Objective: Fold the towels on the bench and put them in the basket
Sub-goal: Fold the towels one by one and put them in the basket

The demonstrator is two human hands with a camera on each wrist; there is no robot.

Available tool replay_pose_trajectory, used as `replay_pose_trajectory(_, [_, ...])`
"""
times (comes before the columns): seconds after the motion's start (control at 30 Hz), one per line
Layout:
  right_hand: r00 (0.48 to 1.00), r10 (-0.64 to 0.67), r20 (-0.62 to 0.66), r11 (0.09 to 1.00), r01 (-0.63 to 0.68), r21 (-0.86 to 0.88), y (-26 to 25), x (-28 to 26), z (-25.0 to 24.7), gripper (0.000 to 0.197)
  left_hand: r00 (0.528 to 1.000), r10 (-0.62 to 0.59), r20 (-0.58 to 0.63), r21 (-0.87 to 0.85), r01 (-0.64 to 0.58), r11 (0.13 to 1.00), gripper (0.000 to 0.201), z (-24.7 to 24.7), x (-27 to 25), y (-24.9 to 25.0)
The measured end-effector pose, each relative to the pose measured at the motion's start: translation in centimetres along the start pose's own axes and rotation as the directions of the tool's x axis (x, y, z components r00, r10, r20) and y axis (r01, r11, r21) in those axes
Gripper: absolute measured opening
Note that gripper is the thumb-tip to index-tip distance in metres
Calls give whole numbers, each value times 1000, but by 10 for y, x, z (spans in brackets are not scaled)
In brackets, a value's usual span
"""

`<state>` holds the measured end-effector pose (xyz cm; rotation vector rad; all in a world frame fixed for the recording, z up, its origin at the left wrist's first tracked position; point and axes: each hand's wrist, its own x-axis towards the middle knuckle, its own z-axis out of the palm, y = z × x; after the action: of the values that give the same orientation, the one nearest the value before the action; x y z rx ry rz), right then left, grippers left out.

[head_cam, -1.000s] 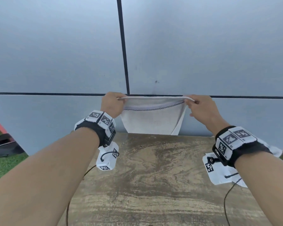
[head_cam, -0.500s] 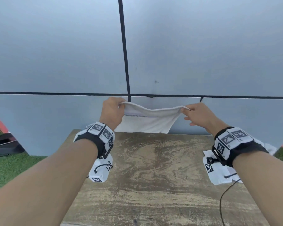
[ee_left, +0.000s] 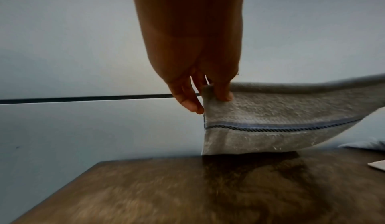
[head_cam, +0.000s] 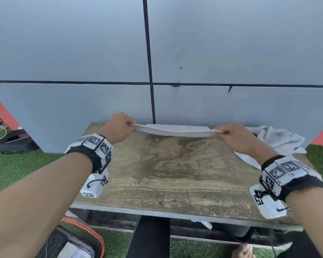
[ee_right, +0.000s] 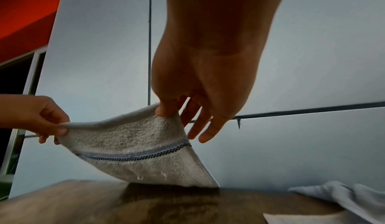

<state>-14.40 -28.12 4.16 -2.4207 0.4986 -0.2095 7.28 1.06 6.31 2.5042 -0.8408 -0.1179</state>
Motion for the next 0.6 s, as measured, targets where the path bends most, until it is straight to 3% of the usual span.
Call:
replay_pose_trajectory(0.17, [999, 10, 48, 1000, -10, -3, 12, -44, 24, 29, 995, 19, 97, -2, -19, 1000, 22, 12, -57, -18])
replay_pose_trajectory(0.27, [1000, 0, 0, 1000, 0, 25, 14, -64, 31, 34, 997, 17, 71, -193, -3, 981, 25, 30, -68, -41])
replay_pose_trajectory(0.43, [998, 0, -63, 989, 10, 149, 11, -93, 36, 20, 995, 101, -19, -278, -102, 955, 27, 39, -89, -42])
replay_pose_trajectory(0.6, [999, 43, -1, 959, -41, 281, 7, -117, 35, 22, 987, 142, 69, -304, -114, 946, 29, 36, -99, -49])
